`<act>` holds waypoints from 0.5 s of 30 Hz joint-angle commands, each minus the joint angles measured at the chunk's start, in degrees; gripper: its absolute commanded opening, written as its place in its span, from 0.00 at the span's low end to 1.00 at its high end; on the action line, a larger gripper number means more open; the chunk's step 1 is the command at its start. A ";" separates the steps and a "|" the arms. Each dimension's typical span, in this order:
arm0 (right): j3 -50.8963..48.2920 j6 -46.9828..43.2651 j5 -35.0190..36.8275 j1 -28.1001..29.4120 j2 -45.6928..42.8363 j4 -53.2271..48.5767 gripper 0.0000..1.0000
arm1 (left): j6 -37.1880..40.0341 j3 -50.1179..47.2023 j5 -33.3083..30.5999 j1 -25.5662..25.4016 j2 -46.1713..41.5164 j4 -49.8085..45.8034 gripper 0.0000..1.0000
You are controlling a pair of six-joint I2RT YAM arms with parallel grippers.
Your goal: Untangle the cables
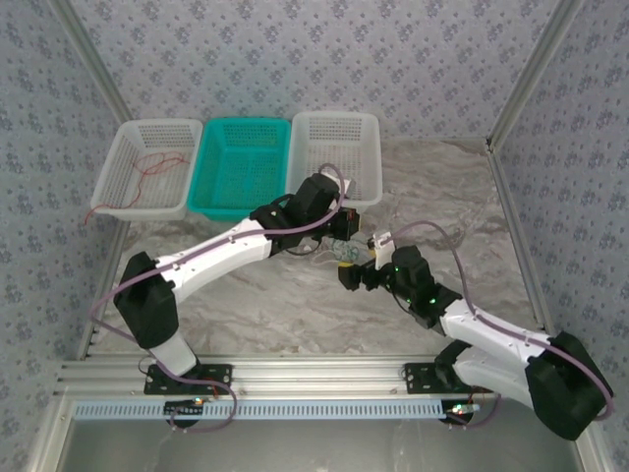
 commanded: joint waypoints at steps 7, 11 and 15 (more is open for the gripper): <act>6.41 -3.41 3.19 0.82 17.72 20.70 0.85 | -1.27 1.77 3.09 -0.18 -4.54 -1.85 0.00; 5.03 -0.19 9.99 1.42 24.58 26.23 0.53 | -1.55 1.15 2.62 -0.28 -7.17 -1.63 0.00; 2.48 1.72 11.15 1.68 26.84 27.60 0.37 | -0.49 1.08 -0.15 -0.23 -10.47 -4.30 0.00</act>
